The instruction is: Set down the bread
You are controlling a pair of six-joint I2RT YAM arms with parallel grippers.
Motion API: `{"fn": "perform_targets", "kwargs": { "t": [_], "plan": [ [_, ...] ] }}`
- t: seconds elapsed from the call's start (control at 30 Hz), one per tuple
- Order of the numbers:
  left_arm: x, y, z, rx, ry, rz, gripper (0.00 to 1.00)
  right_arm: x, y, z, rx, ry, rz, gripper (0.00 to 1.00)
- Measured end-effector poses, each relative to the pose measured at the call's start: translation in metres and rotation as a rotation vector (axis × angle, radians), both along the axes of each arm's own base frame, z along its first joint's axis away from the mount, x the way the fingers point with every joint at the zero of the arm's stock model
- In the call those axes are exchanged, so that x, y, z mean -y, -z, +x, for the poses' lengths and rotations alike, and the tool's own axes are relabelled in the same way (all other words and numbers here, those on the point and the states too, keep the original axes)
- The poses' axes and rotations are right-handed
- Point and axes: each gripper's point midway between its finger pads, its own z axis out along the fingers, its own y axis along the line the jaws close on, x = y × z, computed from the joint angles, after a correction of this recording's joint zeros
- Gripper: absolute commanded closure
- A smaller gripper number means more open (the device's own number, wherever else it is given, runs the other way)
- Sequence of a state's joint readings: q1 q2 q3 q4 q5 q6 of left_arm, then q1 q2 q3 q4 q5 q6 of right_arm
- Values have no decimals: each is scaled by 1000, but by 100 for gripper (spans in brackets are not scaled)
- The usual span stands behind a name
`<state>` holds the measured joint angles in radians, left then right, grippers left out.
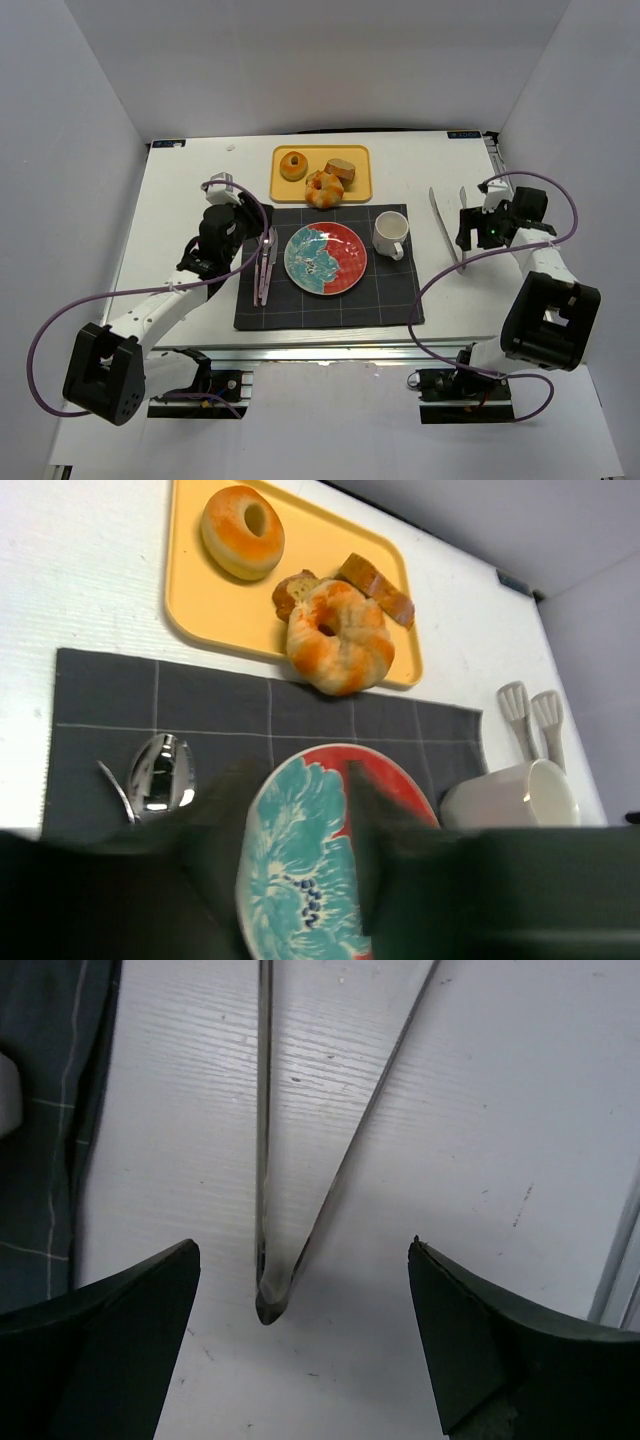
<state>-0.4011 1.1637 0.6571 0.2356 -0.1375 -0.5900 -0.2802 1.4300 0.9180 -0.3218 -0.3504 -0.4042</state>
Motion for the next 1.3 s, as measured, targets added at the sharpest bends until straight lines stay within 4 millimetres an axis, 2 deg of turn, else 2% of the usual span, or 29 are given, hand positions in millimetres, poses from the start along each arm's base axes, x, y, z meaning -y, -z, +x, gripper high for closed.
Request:
{"fn": "perform_targets", "kwargs": {
  "t": [0.07,0.17,0.37,0.47,0.53,0.6,0.77,0.83,0.93,1.13,1.2,1.3],
  "plan": [
    [0,0,0,-1,-5,-13,34,5,5,-1,-19,21,-24,11],
    [0,0,0,-2,-7,-13,33,9,15,2,-45,35,-49,11],
    [-1,1,0,-6,-8,-9,33,0,60,8,-170,38,-22,11],
    [-2,4,-1,-10,-12,-7,33,-6,76,20,-218,67,-38,12],
    [-3,7,-3,-17,-16,-4,33,-7,74,37,-196,91,-48,15],
    [-5,10,-5,-20,-20,-1,33,-10,73,48,-180,105,-52,24],
    [-7,8,-5,-16,-31,0,33,-7,78,62,-172,155,-81,49],
    [-8,7,-5,-12,-35,0,33,-5,78,64,-168,168,-84,55],
    [-9,6,-5,-9,-39,0,33,-4,77,65,-163,168,-98,72],
    [-9,6,-5,-8,-40,-1,33,-11,69,62,-148,89,-103,76],
    [-9,6,-5,-8,-40,0,33,-21,54,60,-128,27,-79,68],
    [-9,6,-5,-8,-40,0,33,-42,14,74,-45,-87,-68,55]
  ]
}}
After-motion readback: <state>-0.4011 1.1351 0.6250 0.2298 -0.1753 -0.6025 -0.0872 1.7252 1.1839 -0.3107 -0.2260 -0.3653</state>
